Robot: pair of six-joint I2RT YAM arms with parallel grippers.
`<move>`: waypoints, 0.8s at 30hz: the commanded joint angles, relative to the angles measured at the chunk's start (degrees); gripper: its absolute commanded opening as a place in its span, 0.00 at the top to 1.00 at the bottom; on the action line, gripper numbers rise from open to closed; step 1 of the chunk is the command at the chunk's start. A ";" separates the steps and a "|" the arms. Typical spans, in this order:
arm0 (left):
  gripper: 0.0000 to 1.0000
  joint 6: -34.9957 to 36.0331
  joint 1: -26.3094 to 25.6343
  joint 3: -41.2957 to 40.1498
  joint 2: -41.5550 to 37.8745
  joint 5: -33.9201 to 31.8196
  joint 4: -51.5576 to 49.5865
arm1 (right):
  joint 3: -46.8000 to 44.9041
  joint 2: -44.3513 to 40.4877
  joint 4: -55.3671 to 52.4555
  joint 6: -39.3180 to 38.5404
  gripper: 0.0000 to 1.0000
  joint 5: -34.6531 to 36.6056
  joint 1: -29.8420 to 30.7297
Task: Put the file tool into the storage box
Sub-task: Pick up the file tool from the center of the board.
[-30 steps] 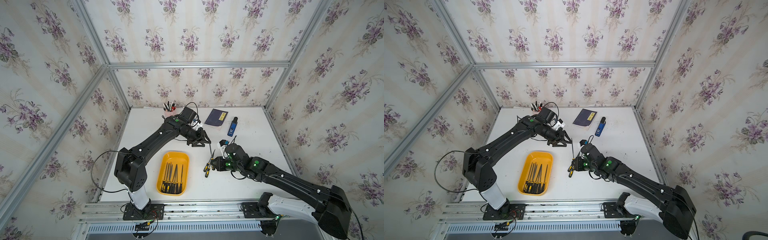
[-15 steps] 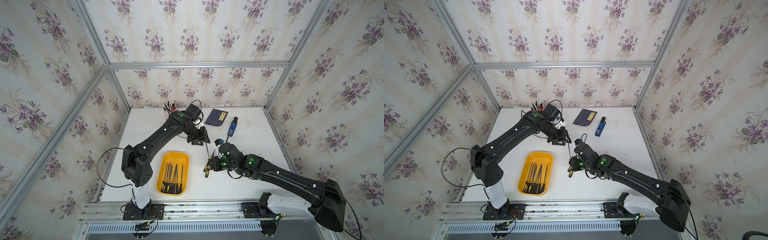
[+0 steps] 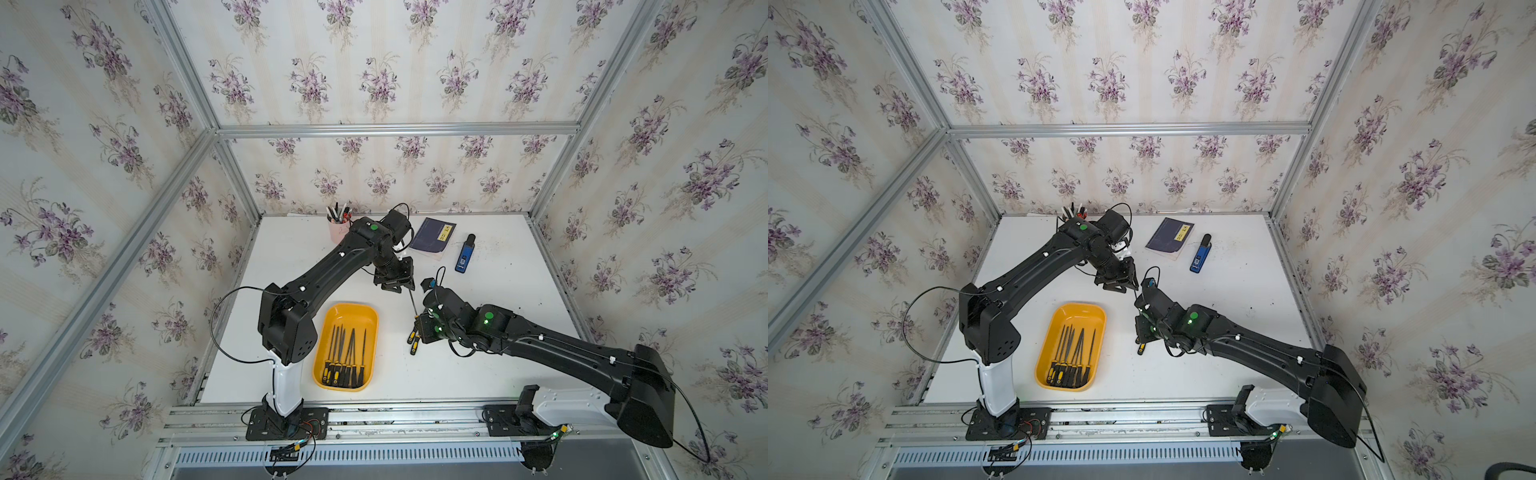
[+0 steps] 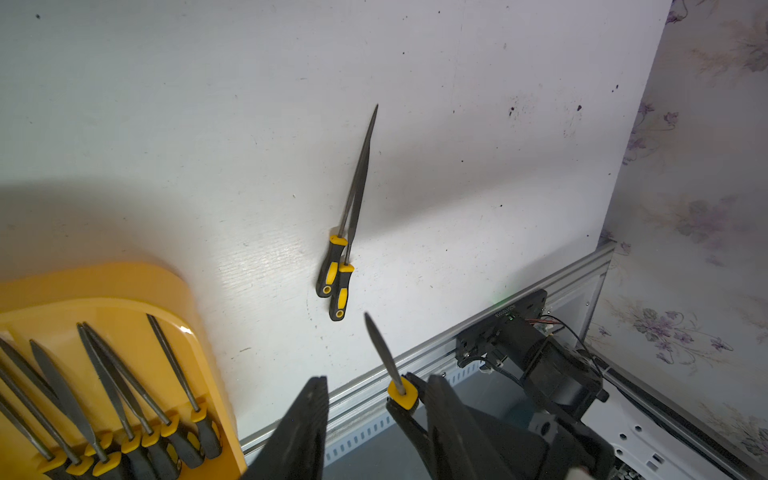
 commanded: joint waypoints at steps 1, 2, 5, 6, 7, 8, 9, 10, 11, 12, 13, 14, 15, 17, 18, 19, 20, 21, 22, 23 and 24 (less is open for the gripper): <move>0.57 0.39 -0.16 0.77 0.69 -1.17 -0.95 | 0.61 0.35 -1.06 -0.74 1.00 2.33 0.51; 0.58 0.34 -0.32 1.08 1.01 -1.30 -0.82 | 0.79 0.47 -1.25 -0.69 1.00 2.59 0.65; 0.64 0.06 -0.42 1.16 1.84 -1.71 -0.32 | 1.04 0.73 -1.52 -0.73 1.00 3.31 1.07; 0.67 -0.07 -0.46 0.98 2.06 -1.79 0.10 | 1.07 0.81 -1.61 -0.69 1.00 3.43 1.19; 0.71 -0.20 -0.47 0.97 2.24 -1.85 0.26 | 1.23 0.92 -1.73 -0.69 1.00 3.66 1.32; 0.75 -0.26 -0.46 1.05 2.37 -1.94 0.52 | 1.32 1.05 -1.80 -0.64 1.00 3.77 1.43; 0.81 -0.31 -0.49 1.13 2.55 -1.88 0.71 | 1.37 1.16 -1.87 -0.67 1.00 3.80 1.60; 0.86 -0.35 -0.47 1.29 2.64 -2.09 0.88 | 1.44 1.34 -1.96 -0.61 1.00 4.01 1.77; 0.91 -0.40 -0.46 1.55 2.81 -2.35 0.88 | 1.49 1.51 -2.00 -0.68 1.00 3.99 1.94; 0.97 -0.20 -0.46 1.96 2.95 -2.53 0.67 | 1.59 1.70 -2.13 -0.61 1.00 4.18 2.00; 1.00 0.08 -0.47 2.02 3.03 -2.63 0.55 | 1.73 1.93 -2.22 -0.56 1.00 4.32 2.22; 1.00 0.30 -0.47 2.06 3.04 -2.67 0.41 | 1.70 2.11 -2.29 -0.57 1.00 4.31 2.30; 1.00 0.65 -0.42 1.98 3.02 -2.66 0.37 | 1.81 2.28 -2.23 -0.59 1.00 4.20 2.31; 1.00 1.14 -0.47 1.47 2.83 -2.76 0.30 | 1.84 2.47 -2.31 -0.60 1.00 4.16 2.48; 1.00 1.29 -0.45 1.06 2.61 -2.71 0.51 | 1.77 2.51 -2.29 -0.67 1.00 4.28 2.45; 1.00 1.45 -0.41 0.69 2.40 -2.71 0.64 | 1.79 2.42 -2.16 -0.67 0.97 4.22 2.48; 1.00 1.50 -0.39 0.42 2.23 -2.58 0.77 | 1.81 2.19 -2.00 -0.55 0.92 4.23 2.48; 1.00 1.82 -0.38 0.07 2.04 -2.63 0.87 | 1.70 1.95 -1.67 -0.51 0.81 4.20 2.42; 1.00 2.12 -0.24 -0.19 1.86 -2.62 0.77 | 1.53 1.58 -1.38 -0.43 0.67 4.21 2.40; 1.00 2.44 -0.04 -0.53 1.62 -2.82 0.62 | 1.54 1.21 -1.20 -0.34 0.56 4.26 2.46; 1.00 2.76 0.18 -1.12 1.23 -2.82 0.58 | 1.42 0.73 -0.98 -0.32 0.45 4.38 2.48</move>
